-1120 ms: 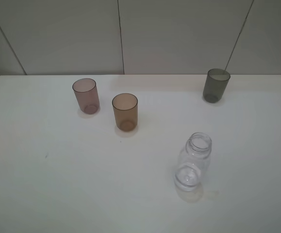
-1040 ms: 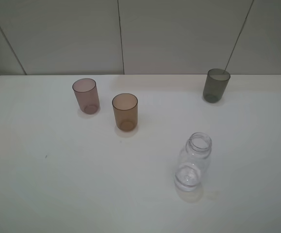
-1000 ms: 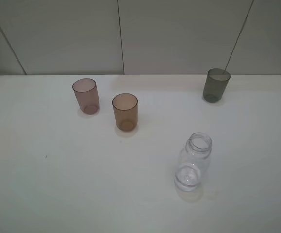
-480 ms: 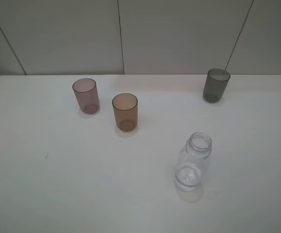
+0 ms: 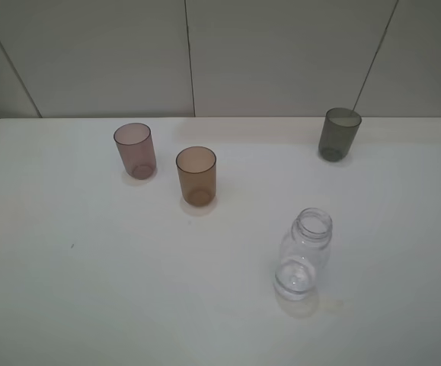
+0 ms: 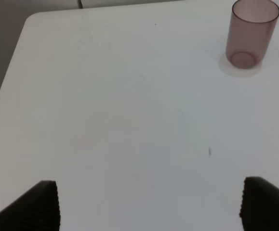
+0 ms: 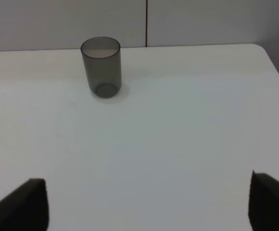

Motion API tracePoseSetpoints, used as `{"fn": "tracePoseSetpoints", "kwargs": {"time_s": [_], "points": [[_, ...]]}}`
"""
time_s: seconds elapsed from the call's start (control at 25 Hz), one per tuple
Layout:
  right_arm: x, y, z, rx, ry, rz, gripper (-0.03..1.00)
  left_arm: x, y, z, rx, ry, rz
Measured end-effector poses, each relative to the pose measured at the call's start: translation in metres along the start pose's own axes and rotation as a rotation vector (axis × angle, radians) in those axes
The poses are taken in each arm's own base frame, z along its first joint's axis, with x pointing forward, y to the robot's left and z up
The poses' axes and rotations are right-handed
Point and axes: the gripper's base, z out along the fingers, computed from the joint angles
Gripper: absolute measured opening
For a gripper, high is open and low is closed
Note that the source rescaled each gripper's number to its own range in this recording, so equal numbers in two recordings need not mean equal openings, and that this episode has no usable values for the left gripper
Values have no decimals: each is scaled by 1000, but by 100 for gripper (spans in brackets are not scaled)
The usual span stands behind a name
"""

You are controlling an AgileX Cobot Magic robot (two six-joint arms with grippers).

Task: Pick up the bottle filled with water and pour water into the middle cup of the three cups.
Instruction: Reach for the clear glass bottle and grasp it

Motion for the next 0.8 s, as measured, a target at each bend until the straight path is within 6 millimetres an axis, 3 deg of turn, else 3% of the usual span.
{"fn": "tracePoseSetpoints", "kwargs": {"time_s": [0.16, 0.32, 0.56, 0.68, 0.8], "points": [[-1, 0, 2, -1, 13, 0, 88, 0, 0, 0, 0, 0, 0], [-13, 1, 21, -12, 153, -9, 88, 0, 0, 0, 0, 0, 0], [-73, 5, 56, -36, 322, 5, 88, 0, 0, 0, 0, 0, 0], [-109, 7, 75, -42, 257, 3, 88, 0, 0, 0, 0, 0, 0], [-129, 17, 89, -112, 143, -34, 88, 0, 0, 0, 0, 0, 0]]}}
